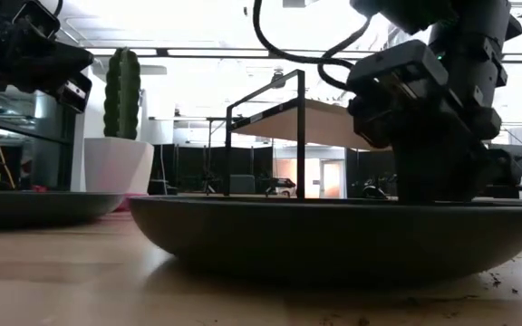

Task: Place and stack plates onto a shelf
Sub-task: Put the middle black plate on the shelf

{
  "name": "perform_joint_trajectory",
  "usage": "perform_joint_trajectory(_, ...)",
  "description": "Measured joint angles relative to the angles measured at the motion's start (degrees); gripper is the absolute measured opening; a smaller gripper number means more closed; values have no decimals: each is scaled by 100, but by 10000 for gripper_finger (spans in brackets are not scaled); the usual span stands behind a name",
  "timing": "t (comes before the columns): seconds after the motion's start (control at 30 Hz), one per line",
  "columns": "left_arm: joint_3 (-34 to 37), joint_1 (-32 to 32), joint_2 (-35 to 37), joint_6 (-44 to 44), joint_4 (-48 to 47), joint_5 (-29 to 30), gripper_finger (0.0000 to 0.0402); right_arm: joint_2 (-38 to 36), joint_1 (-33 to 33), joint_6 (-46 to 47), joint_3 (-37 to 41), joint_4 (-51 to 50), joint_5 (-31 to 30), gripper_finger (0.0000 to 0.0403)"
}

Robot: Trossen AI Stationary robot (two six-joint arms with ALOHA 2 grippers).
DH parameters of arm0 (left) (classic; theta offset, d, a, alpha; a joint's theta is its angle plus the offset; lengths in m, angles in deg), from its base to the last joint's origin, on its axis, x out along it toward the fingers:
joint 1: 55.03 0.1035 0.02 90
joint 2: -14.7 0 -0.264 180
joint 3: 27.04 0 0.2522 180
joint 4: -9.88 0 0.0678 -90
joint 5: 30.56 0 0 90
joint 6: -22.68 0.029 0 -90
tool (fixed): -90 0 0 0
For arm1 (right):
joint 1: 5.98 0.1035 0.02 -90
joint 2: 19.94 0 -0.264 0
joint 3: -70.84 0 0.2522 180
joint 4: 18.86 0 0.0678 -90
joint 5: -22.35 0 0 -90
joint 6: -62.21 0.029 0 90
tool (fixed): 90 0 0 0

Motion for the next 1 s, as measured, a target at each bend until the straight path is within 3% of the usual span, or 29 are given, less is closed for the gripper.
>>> perform_joint_trajectory(0.17,0,-1,0,0,-1,-1,0,-28,-10,-265,-2,74,153,16)
perform_joint_trajectory(0.3,0,0,0,0,-1,-2,0,-454,-130,-976,3,46,715,5)
perform_joint_trajectory(0.47,0,0,0,0,1,-1,0,-1535,-311,-2181,2,93,1377,2)
perform_joint_trajectory(0.63,0,0,2,0,0,-1,0,-2788,-718,-2467,2,105,1395,1)
perform_joint_trajectory(0.77,0,0,0,0,0,-1,0,-3845,-1375,-2359,2,-69,362,0)
perform_joint_trajectory(0.87,0,-2,0,0,0,-2,0,-4584,-1975,-2237,0,-538,-845,0)
perform_joint_trajectory(1.0,0,0,1,0,0,-1,0,-5287,-2761,-1718,-2,-1914,-2620,0)
